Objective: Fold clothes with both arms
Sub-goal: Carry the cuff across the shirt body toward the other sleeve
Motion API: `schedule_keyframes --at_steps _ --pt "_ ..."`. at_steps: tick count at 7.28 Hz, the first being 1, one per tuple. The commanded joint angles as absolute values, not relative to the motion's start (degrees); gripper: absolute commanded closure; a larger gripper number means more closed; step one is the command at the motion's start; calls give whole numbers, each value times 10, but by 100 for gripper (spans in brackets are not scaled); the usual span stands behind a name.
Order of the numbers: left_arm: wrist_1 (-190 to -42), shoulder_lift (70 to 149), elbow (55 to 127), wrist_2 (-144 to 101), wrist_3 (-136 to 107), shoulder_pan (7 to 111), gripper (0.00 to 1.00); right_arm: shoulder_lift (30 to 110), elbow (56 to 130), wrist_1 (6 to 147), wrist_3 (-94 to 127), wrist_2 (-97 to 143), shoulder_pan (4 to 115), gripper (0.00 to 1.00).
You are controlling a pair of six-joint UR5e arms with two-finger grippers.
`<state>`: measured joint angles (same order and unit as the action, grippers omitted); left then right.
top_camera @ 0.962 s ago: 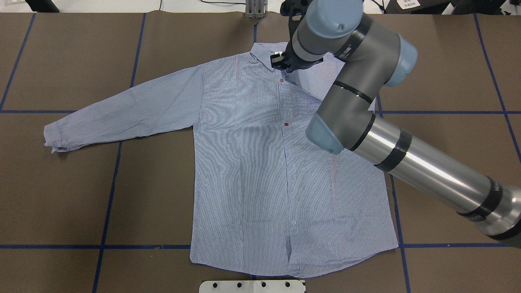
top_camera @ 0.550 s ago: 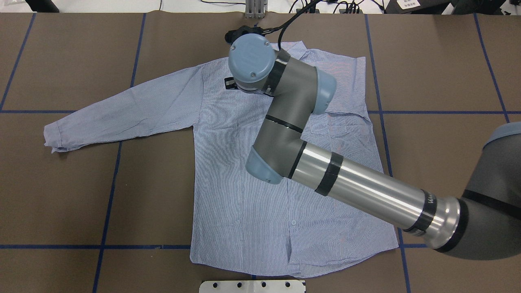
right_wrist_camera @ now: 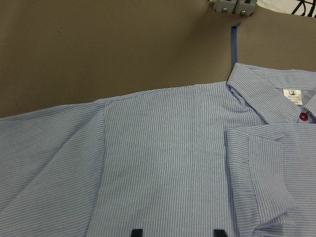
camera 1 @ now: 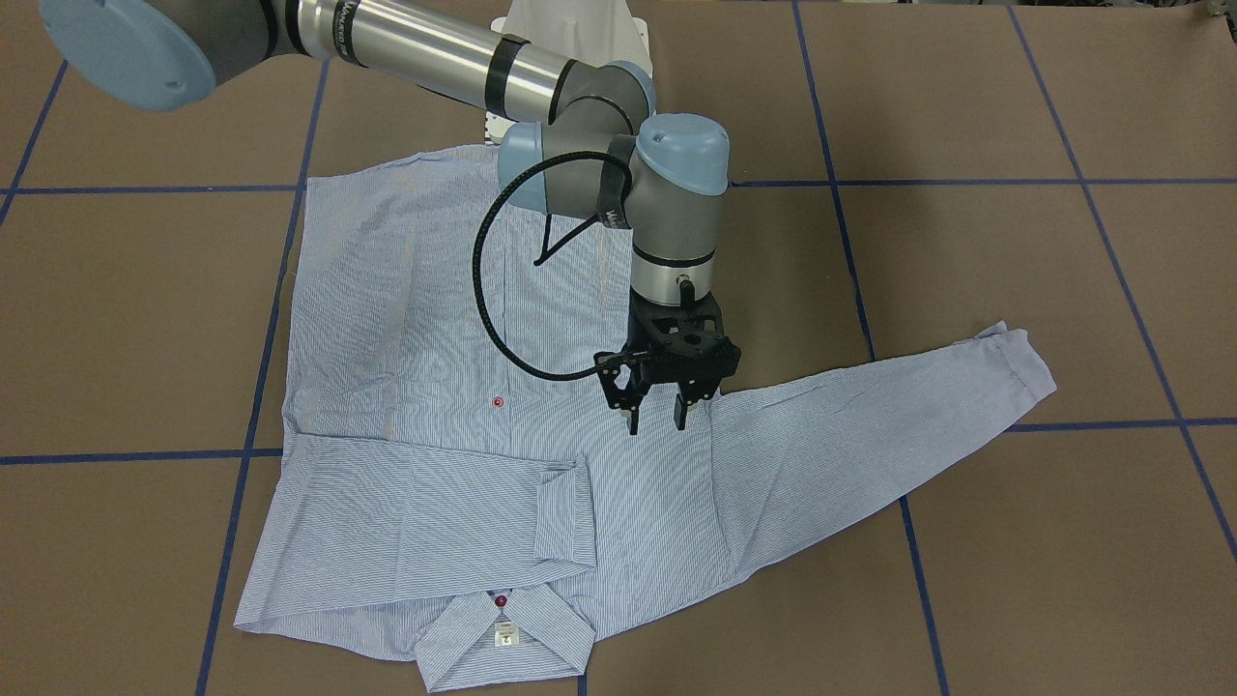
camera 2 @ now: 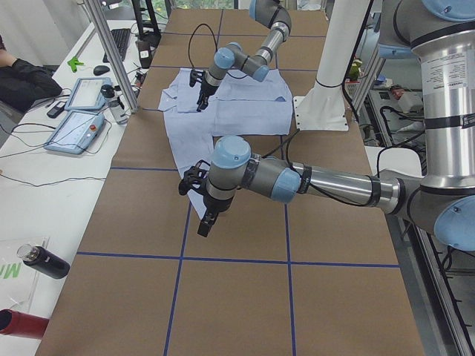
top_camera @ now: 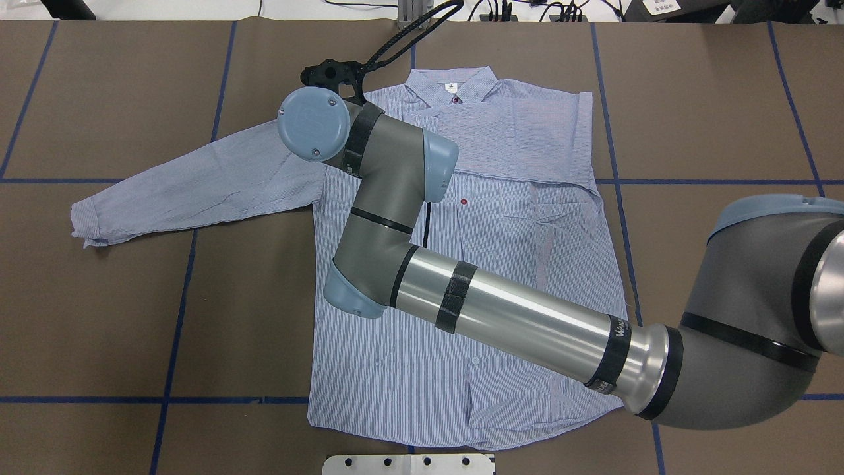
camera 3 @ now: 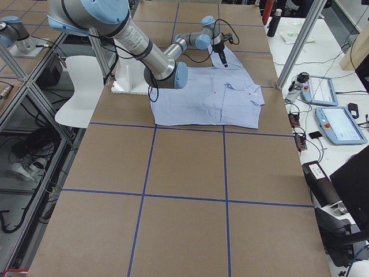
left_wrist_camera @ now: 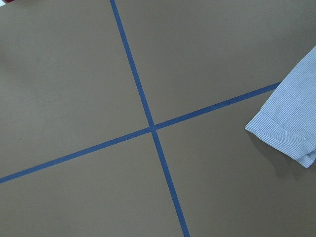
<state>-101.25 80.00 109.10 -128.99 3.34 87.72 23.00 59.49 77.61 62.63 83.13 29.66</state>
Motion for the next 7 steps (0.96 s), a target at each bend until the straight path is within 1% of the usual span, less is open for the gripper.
schedule_keyframes --at_steps 1,3,4,5,7 --pt "-1012 801 1091 -1290 33 876 0 237 592 752 623 867 316 0" --pt "-1013 801 1092 -1290 33 877 0 279 592 657 620 969 368 0" --pt "-1013 801 1092 -1290 33 876 0 315 592 573 627 987 379 0" --pt "-1013 801 1091 -1290 33 876 0 342 592 536 637 1014 387 0" --pt "-1013 801 1090 -1290 33 877 0 349 592 514 750 1017 386 1"
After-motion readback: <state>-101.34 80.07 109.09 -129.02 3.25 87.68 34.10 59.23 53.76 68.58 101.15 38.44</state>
